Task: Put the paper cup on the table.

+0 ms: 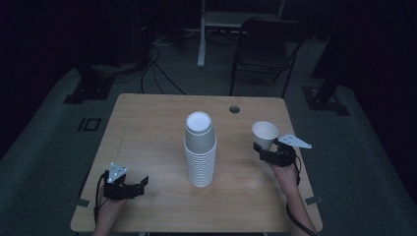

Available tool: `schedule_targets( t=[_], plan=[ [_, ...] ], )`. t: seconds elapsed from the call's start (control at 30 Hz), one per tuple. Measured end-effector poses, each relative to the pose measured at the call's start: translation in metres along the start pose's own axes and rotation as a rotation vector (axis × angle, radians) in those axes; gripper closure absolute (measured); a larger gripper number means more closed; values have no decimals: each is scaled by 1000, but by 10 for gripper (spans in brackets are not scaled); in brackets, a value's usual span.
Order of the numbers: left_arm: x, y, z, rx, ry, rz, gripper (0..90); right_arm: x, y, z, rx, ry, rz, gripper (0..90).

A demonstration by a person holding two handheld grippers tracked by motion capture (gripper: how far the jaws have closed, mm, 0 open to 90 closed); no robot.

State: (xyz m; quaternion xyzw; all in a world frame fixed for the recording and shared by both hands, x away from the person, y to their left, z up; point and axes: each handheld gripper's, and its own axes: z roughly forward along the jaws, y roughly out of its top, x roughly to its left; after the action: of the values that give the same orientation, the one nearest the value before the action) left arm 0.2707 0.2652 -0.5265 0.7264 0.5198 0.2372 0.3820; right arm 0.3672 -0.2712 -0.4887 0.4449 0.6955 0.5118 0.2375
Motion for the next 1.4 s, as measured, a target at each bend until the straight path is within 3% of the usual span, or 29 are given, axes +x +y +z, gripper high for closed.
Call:
schedule_targets(
  t=[0.17, 0.2, 0.23, 0.43, 0.73, 0.97, 1.23, 1.4],
  plan=[
    [5, -5, 7, 93, 72, 10, 20, -1, -4, 9, 17, -21, -5, 189],
    [5, -5, 7, 93, 72, 10, 20, -1, -4, 9, 17, -21, -5, 189],
    [5, -8, 10, 103, 104, 26, 20, -1, -5, 11, 20, -23, -7, 189],
    [6, -12, 15, 122, 120, 1, 21, 1, -8, 25, 28, -31, -12, 188],
    [6, -13, 17, 131, 192, -24, 44, 2, -17, 42, 56, -54, -14, 188],
    [6, -13, 19, 149, 186, -26, 43, 1, -27, 53, 111, -55, -23, 188],
    [7, -13, 19, 151, 177, -47, 44, -3, -34, 57, 130, -49, -8, 185],
    [8, -13, 19, 158, 171, -55, 43, -4, -35, 58, 147, 1, 13, 134]
  ],
)
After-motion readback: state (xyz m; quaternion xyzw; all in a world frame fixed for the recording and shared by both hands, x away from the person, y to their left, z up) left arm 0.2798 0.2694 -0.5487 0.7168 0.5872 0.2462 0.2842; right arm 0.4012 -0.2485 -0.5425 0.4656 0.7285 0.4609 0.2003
